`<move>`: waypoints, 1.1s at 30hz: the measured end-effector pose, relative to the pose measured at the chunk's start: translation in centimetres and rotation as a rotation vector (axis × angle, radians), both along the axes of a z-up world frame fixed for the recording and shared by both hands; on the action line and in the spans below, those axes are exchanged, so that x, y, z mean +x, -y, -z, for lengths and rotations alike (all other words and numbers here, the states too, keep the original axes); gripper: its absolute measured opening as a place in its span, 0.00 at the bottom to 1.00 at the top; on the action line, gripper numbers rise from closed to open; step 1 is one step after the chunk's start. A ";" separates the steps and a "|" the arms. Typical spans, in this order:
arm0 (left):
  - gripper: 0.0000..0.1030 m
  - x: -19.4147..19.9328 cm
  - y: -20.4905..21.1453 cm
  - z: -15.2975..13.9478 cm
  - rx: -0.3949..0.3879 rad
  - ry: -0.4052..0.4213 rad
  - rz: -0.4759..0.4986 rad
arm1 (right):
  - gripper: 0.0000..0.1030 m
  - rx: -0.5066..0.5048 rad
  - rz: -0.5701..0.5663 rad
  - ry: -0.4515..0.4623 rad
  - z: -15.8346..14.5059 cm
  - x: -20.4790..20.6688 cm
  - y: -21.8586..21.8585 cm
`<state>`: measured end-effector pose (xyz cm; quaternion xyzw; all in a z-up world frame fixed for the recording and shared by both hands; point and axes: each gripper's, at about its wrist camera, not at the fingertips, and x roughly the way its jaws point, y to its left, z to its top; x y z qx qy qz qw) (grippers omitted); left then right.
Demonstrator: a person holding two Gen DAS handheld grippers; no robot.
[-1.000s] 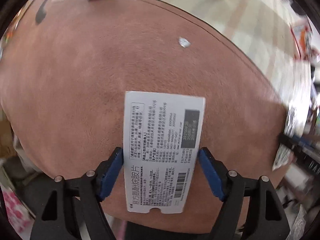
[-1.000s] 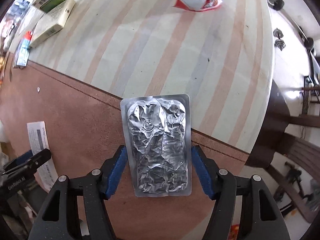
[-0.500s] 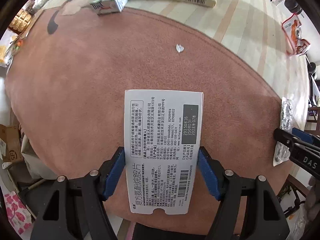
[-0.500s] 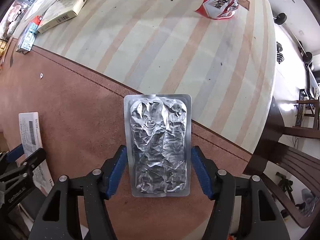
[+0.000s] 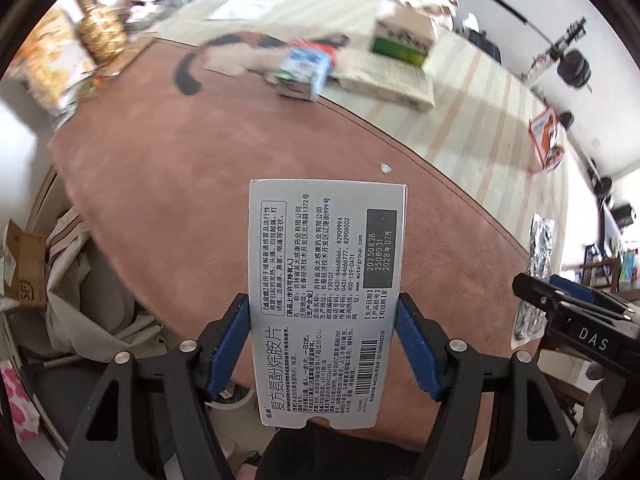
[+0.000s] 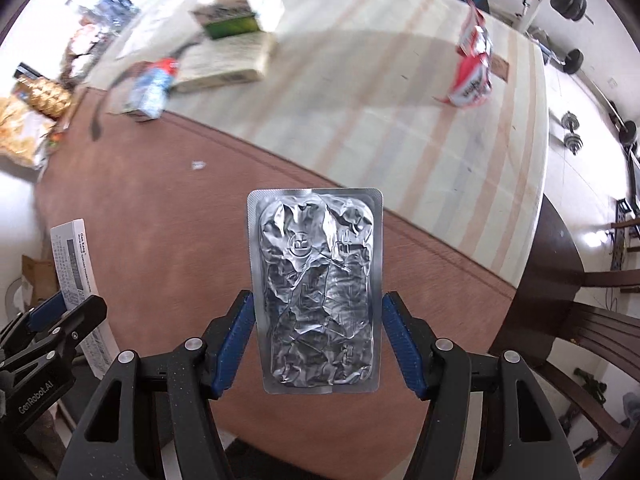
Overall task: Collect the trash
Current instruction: 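Carry the leaflet and foil pack toward the white bin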
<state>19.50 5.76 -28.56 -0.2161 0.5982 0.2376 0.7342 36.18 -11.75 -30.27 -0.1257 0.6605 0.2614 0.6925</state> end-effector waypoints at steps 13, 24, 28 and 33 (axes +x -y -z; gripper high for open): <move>0.67 -18.0 -6.7 -2.0 -0.017 0.122 -0.232 | 0.65 0.108 -0.186 -0.011 -3.8 -17.8 -7.3; 0.67 -36.8 -13.5 14.3 -0.288 0.043 -0.604 | 0.65 -0.025 -0.439 -0.196 10.4 -34.9 -15.6; 0.67 -40.9 -15.0 24.0 -0.375 0.010 -0.704 | 0.65 -0.089 -0.501 -0.243 19.1 -38.1 -18.2; 0.68 -42.9 -16.4 35.3 -0.481 -0.023 -0.748 | 0.65 -0.153 -0.518 -0.302 30.7 -41.4 -20.9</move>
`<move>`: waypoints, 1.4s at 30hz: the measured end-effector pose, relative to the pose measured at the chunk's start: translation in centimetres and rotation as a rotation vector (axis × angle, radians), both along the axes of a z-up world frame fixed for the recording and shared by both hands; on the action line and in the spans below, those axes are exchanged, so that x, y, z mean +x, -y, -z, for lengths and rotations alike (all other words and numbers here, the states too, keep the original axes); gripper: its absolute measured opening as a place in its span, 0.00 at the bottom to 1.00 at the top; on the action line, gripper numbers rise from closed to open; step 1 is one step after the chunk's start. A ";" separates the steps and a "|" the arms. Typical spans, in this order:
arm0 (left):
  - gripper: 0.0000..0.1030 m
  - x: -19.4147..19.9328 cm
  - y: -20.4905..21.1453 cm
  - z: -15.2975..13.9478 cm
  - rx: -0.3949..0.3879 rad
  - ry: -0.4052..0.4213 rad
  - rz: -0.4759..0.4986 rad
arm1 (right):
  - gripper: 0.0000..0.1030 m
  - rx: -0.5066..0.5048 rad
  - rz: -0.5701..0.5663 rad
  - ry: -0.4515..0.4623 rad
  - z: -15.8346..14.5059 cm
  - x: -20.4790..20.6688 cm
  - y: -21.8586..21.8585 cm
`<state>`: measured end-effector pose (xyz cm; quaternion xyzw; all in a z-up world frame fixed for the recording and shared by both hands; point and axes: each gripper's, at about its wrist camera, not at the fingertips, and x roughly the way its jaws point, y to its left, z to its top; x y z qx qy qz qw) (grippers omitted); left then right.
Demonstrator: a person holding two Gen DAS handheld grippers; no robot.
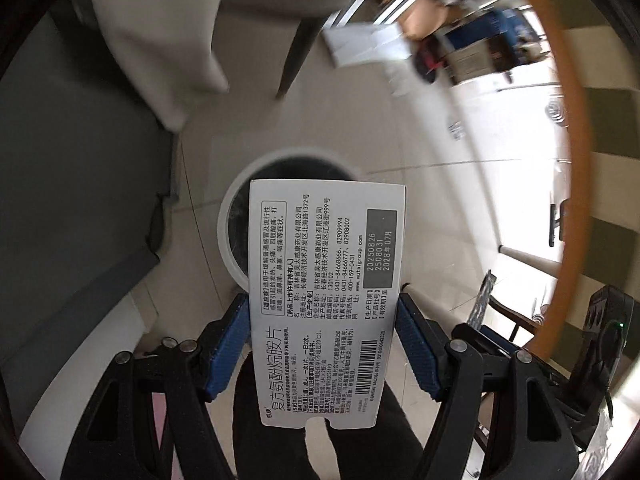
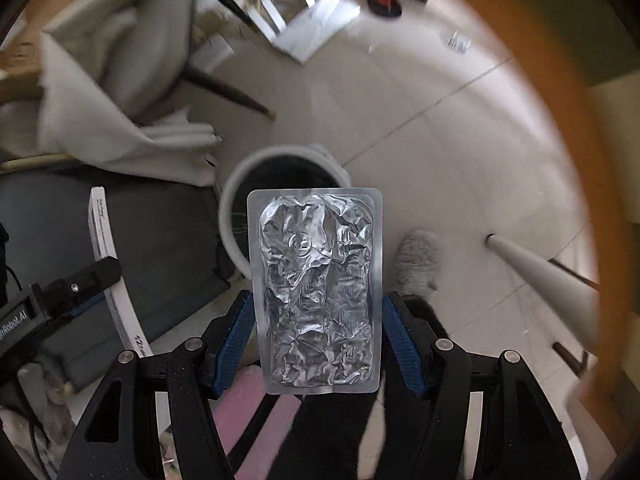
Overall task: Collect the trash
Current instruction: 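Carry the leaflet and foil pack toward the white bin, then open both tools over the white bin to drop leaflet and foil pack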
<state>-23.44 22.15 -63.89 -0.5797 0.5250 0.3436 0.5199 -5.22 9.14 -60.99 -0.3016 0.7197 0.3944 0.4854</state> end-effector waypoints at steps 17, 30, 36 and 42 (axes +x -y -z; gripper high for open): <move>0.99 -3.9 0.4 10.3 0.073 -0.229 0.013 | 0.97 -0.102 -0.178 -0.024 18.3 -5.0 -1.9; 0.99 -3.9 3.2 3.1 0.125 -0.267 0.035 | 0.97 -0.021 -0.261 0.187 9.3 -4.3 -2.3; 0.99 -3.7 4.4 -1.1 0.145 -0.247 0.032 | 0.97 0.027 -0.269 0.205 3.7 -4.5 -2.0; 0.99 -3.5 5.7 -6.9 0.183 -0.250 0.051 | 0.97 0.062 -0.267 0.221 -2.4 -4.6 -1.6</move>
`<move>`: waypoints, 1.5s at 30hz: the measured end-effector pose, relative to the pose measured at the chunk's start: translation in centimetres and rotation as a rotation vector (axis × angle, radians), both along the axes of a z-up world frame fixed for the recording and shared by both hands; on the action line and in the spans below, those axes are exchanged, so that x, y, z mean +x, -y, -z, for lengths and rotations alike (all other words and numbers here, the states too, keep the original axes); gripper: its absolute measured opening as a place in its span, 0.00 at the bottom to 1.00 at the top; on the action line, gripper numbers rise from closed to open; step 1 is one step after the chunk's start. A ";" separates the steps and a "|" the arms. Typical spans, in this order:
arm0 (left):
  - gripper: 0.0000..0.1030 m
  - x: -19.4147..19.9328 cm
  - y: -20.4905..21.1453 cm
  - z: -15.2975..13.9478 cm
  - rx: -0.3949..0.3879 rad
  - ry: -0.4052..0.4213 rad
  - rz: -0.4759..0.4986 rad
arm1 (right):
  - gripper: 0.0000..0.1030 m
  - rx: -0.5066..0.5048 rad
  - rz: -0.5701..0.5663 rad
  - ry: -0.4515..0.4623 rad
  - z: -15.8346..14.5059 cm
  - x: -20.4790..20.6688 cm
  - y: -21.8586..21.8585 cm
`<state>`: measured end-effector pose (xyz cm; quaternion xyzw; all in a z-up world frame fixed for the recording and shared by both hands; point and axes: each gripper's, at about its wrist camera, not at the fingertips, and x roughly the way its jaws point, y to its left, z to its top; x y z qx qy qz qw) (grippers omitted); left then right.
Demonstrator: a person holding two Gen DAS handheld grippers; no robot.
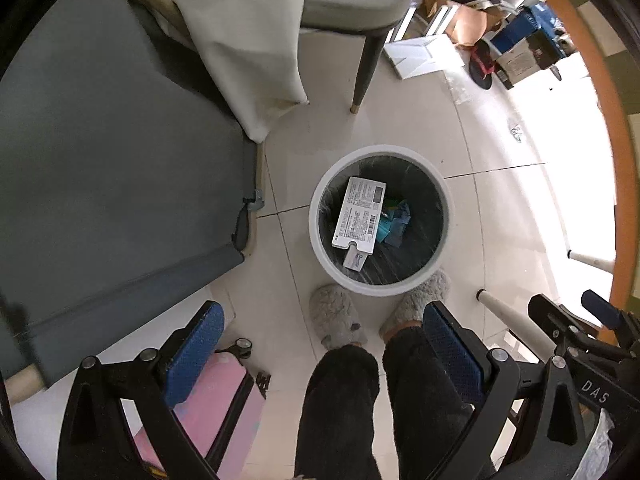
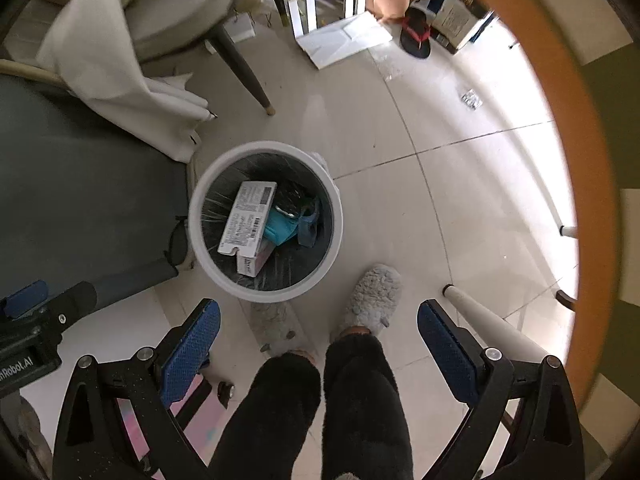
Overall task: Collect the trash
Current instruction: 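Open both tools over the white bin to drop leaflet and foil pack, then swing both open tools back toward the table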
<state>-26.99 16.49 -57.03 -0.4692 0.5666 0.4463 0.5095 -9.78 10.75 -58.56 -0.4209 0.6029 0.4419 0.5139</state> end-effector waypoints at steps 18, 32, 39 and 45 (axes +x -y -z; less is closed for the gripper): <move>0.99 0.2 1.8 -22.4 0.235 -0.007 0.063 | 0.97 0.137 0.076 -0.118 -22.1 0.9 2.1; 1.00 22.7 -3.6 -33.7 0.458 0.041 0.366 | 0.97 0.284 0.472 -0.029 -32.6 24.5 2.6; 1.00 40.7 -6.6 -31.3 0.452 -0.006 0.476 | 0.97 0.171 0.395 0.125 -29.6 42.2 1.2; 1.00 52.4 -7.0 -27.0 0.387 -0.068 0.583 | 0.97 0.008 0.063 0.228 -23.3 51.7 -3.4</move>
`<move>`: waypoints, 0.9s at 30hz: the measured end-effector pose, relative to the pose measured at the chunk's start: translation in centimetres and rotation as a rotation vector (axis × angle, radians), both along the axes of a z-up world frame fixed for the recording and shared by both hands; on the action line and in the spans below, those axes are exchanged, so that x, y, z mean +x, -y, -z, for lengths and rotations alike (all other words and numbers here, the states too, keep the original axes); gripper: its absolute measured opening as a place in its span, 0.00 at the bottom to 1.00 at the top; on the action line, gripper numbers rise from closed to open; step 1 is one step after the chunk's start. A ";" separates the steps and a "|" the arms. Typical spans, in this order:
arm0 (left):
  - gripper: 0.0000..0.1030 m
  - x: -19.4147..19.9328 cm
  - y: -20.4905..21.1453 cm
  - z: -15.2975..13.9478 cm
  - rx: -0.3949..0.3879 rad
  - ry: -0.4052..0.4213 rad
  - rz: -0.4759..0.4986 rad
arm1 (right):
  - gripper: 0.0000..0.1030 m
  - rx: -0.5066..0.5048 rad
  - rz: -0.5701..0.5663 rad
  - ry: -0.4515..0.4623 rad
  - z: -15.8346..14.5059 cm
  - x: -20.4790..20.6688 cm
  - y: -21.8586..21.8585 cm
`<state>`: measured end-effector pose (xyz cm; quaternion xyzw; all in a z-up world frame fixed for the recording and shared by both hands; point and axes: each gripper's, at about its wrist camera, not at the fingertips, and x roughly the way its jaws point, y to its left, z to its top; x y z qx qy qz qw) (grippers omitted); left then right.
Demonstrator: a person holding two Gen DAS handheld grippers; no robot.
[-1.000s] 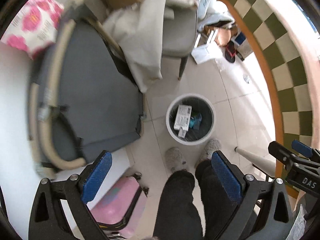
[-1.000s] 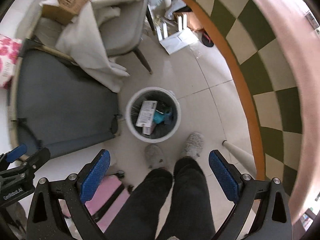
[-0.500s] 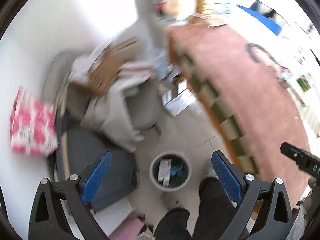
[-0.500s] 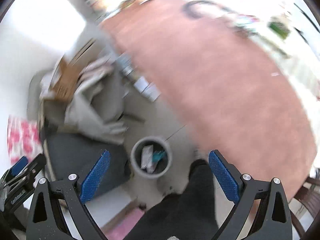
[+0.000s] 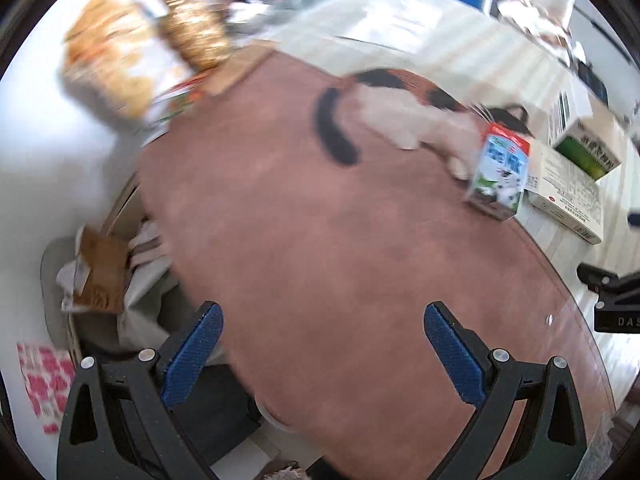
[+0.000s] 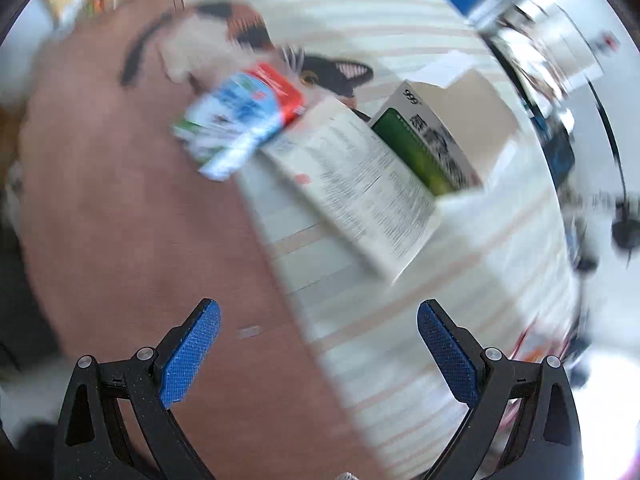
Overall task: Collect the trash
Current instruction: 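Swing both open tools back toward the table, then grasp the Pure Milk carton with the left tool while the right tool grasps the white medicine box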
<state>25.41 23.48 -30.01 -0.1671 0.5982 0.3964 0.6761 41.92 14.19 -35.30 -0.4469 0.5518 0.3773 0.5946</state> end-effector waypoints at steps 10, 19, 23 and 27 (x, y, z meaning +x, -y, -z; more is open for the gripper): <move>1.00 7.3 -1.7 4.0 -0.049 -0.079 0.042 | 0.97 -0.107 -0.242 -0.047 6.7 6.2 -4.5; 1.00 9.9 -2.6 3.5 -0.062 -0.055 0.064 | 0.94 -0.050 0.059 -0.226 7.5 11.7 -2.1; 1.00 11.3 -2.4 3.9 -0.112 -0.043 0.089 | 0.94 -0.051 0.373 -0.293 7.9 13.9 2.1; 1.00 14.1 -1.8 5.0 -0.165 -0.055 0.174 | 0.94 0.014 0.787 -0.359 8.0 15.3 9.4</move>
